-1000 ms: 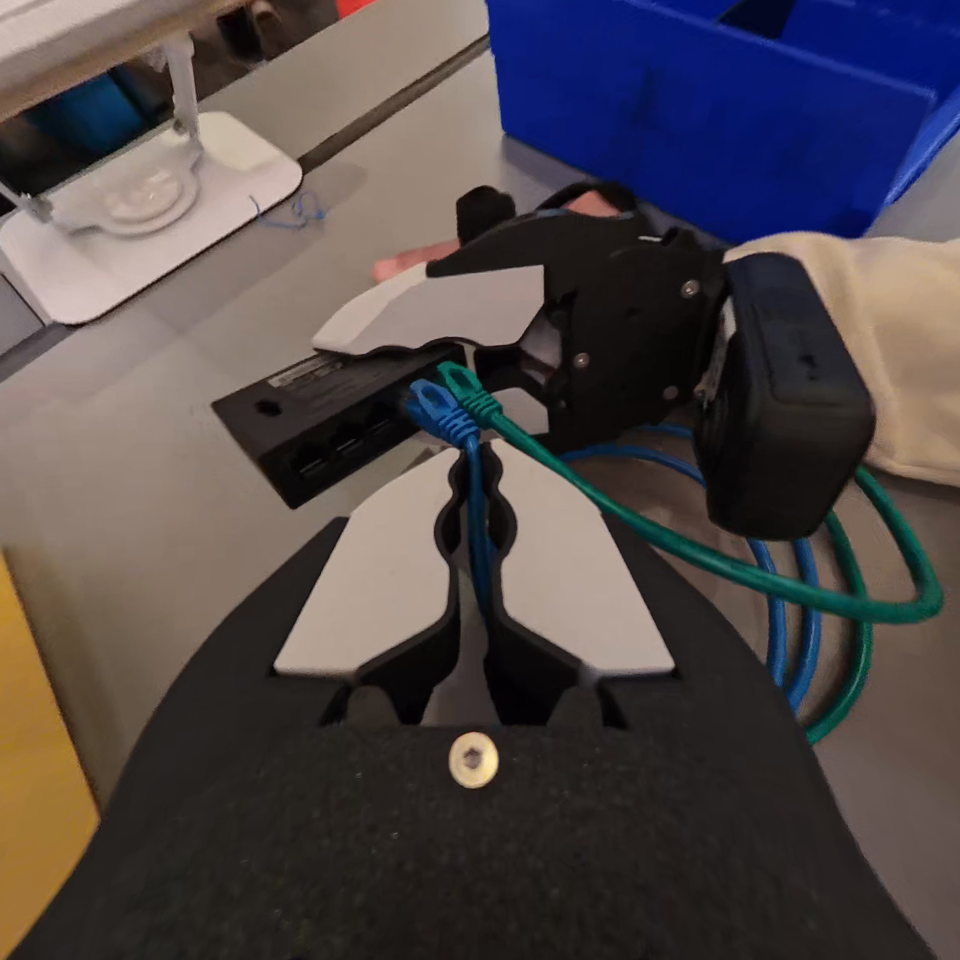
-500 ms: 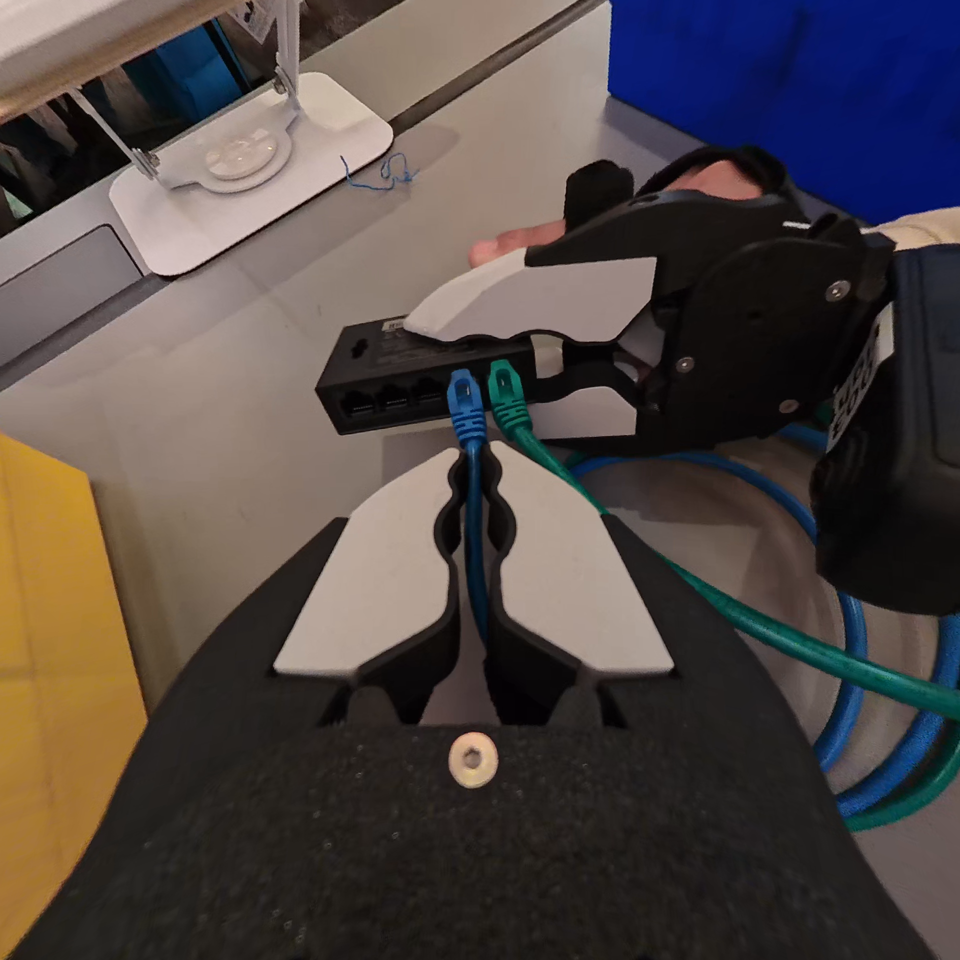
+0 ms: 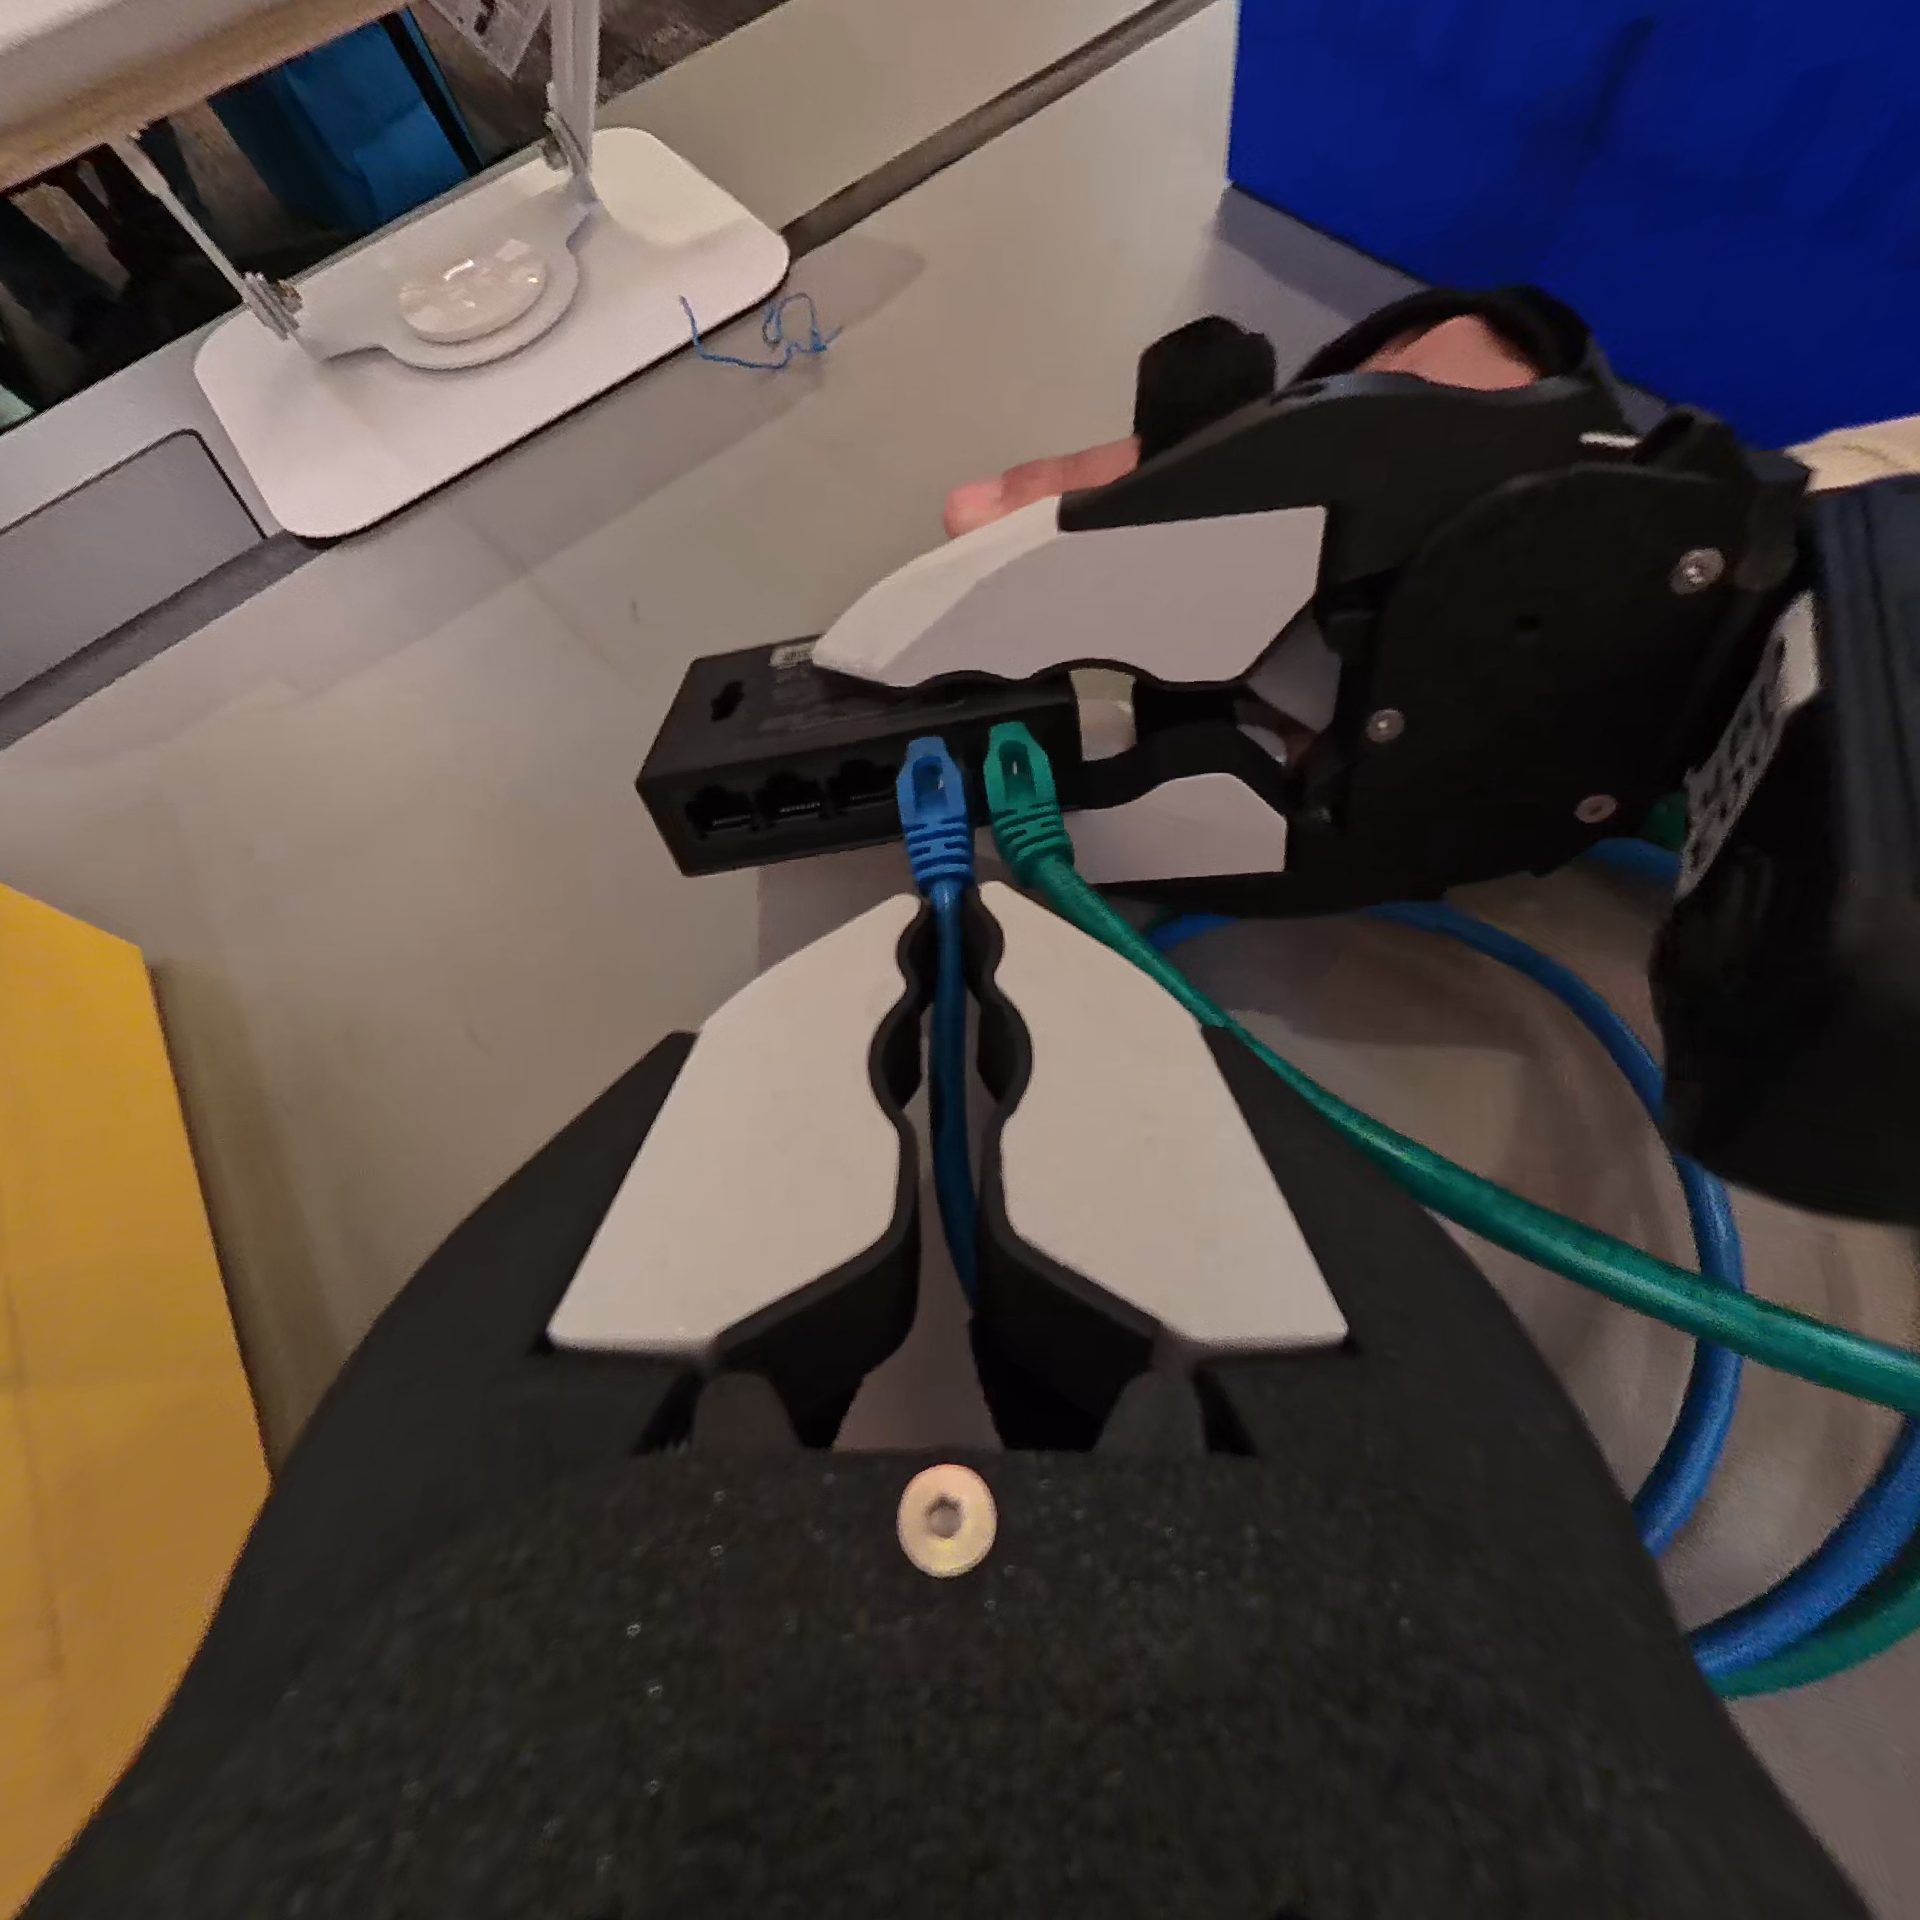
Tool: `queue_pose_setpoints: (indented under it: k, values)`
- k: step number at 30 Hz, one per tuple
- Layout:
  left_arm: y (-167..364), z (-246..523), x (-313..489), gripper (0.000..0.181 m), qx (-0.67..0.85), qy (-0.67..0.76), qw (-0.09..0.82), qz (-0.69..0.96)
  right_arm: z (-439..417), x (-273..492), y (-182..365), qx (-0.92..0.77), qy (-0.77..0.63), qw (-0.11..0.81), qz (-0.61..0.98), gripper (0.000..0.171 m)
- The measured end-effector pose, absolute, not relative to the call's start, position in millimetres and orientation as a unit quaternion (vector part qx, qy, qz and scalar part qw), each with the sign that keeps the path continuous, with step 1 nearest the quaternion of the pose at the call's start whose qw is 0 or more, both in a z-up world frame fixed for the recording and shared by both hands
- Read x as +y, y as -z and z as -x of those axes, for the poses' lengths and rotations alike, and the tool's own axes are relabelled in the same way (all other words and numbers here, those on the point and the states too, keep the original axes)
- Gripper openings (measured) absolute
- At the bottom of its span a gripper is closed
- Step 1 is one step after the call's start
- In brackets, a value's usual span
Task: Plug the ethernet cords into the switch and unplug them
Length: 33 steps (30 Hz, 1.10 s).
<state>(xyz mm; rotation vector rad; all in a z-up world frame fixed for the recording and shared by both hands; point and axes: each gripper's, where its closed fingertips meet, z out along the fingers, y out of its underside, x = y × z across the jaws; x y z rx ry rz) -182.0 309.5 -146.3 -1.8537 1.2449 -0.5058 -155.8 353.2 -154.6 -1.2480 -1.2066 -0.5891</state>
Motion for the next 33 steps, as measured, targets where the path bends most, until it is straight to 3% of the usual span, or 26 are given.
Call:
queue_pose_setpoints:
  k: [3,5,8,14,21,24,33]
  values:
    - [136.2,186.0,299.5,0.007,0.486,0.256,0.397,0.735,157.8,351.9,150.1,-0.516,0.246,0.622,0.535,0.03]
    - [118.1,204.6,281.3,0.023,0.466,0.307,0.386,0.734,151.7,353.4,150.8,-0.51,0.259,0.616,0.542,0.03]
    - [88.8,258.7,246.5,0.026,0.411,0.369,0.423,0.718,145.6,356.5,148.5,-0.497,0.254,0.618,0.554,0.029]
    - [127.4,352.4,213.4,0.035,0.331,0.327,0.449,0.763,153.7,354.9,154.2,-0.521,0.263,0.61,0.536,0.029]
    - [110.1,440.3,294.4,0.031,0.246,0.162,0.51,0.808,157.2,353.9,157.2,-0.531,0.277,0.603,0.527,0.029]
    - [101.9,482.9,345.1,0.044,0.184,0.131,0.45,0.864,157.3,354.1,157.8,-0.531,0.276,0.602,0.528,0.029]
    - [145.7,500.9,435.2,0.038,0.202,-0.016,0.309,0.929,157.0,353.2,154.8,-0.525,0.259,0.611,0.533,0.029]
